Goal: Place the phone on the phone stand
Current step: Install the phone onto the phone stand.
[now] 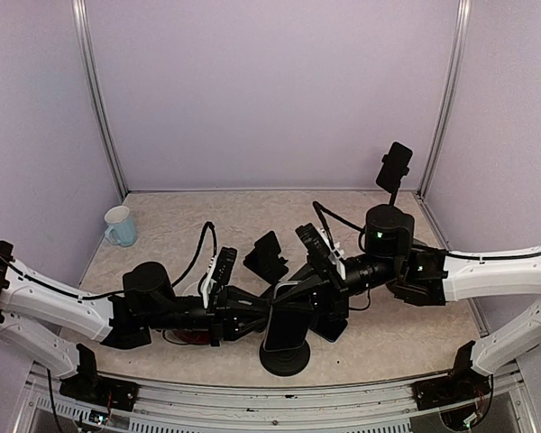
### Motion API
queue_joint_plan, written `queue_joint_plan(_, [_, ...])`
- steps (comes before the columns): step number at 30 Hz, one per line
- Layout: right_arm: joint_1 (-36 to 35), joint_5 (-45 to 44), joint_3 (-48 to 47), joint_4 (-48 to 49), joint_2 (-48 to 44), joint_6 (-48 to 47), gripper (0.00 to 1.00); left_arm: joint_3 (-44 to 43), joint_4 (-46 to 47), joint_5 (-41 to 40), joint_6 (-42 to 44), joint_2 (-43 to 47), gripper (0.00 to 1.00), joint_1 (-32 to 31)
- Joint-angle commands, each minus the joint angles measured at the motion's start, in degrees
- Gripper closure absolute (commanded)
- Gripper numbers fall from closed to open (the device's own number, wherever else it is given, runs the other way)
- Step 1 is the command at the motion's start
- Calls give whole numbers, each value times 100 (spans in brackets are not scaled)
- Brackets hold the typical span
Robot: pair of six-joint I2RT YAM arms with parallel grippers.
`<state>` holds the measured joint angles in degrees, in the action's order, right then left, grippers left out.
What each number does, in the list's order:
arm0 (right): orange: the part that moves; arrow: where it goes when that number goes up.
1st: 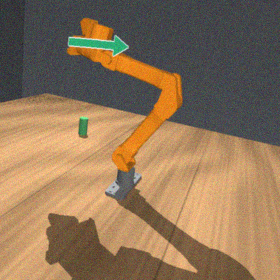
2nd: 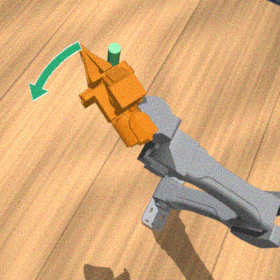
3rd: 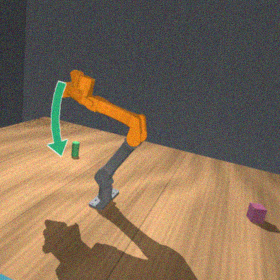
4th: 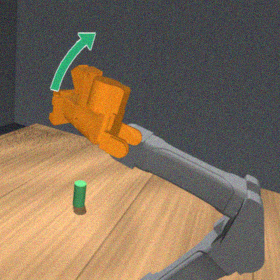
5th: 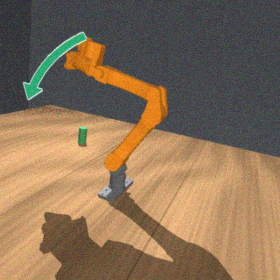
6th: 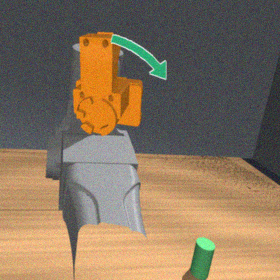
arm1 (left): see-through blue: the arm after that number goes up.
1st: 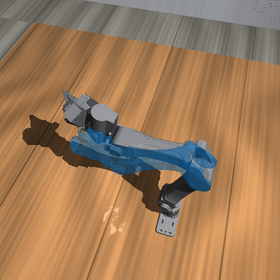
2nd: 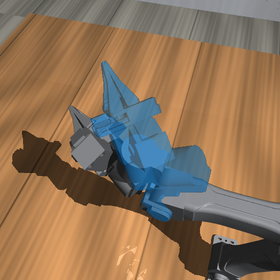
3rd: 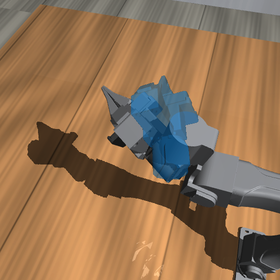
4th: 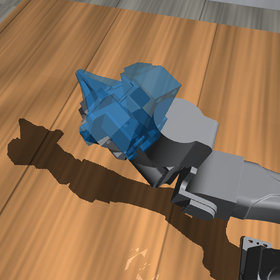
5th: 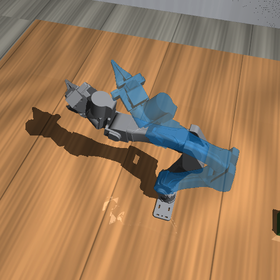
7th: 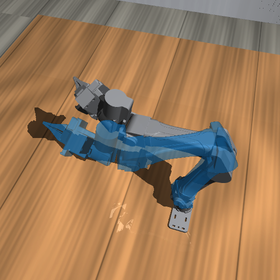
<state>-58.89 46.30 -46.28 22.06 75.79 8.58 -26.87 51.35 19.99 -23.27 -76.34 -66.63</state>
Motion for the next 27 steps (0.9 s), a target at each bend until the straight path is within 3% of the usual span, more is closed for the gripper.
queue_joint_plan(1, [430,-828,348,-1045,-219,-65,100,36,506,72,146,440,100,-110])
queue_joint_plan(27, [583,-874,439,-1416,-270,51,100,177,180,-744,374,882,100,-270])
